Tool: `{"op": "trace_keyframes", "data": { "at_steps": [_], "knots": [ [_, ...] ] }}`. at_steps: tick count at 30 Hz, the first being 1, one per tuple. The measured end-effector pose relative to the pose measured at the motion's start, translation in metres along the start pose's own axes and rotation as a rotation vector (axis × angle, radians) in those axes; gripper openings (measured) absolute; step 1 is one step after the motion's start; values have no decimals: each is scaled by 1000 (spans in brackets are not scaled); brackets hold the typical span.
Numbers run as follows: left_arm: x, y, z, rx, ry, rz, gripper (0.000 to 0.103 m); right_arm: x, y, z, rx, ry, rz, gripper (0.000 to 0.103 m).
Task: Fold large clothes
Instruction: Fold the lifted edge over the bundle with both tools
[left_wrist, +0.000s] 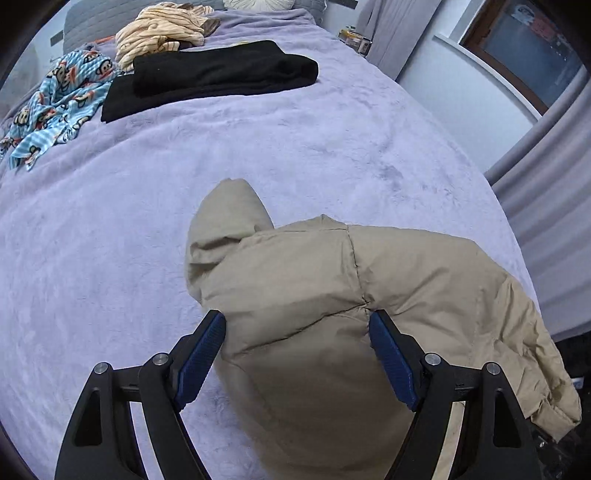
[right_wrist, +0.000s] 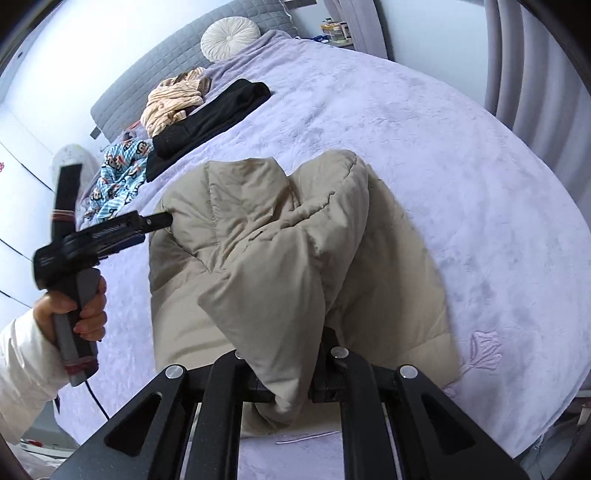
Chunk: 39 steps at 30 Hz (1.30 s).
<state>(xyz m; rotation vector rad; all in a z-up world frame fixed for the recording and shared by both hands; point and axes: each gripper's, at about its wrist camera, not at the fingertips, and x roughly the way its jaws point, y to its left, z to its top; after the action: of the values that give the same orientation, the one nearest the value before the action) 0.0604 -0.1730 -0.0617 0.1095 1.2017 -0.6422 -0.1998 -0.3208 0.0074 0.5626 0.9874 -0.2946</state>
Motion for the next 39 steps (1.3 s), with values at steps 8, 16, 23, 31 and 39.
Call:
{"op": "trace_keyframes", "data": {
  "at_steps": [8, 16, 23, 31, 39],
  "knots": [
    [39, -110, -12, 218, -38, 20, 84, -1, -57, -26, 154, 48, -76, 11],
    [52, -116, -10, 197, -28, 33, 85, -53, -108, -1, 269, -7, 115, 57],
    [50, -115, -11, 195, -32, 43, 85, -9, -101, 85, 208, 30, 268, 76],
    [56, -146, -17, 238, -32, 102, 85, 89, -119, 93, 281, 189, 172, 5],
    [73, -159, -23, 280, -28, 132, 92, 104, -157, 67, 318, 202, 167, 1]
  ]
}}
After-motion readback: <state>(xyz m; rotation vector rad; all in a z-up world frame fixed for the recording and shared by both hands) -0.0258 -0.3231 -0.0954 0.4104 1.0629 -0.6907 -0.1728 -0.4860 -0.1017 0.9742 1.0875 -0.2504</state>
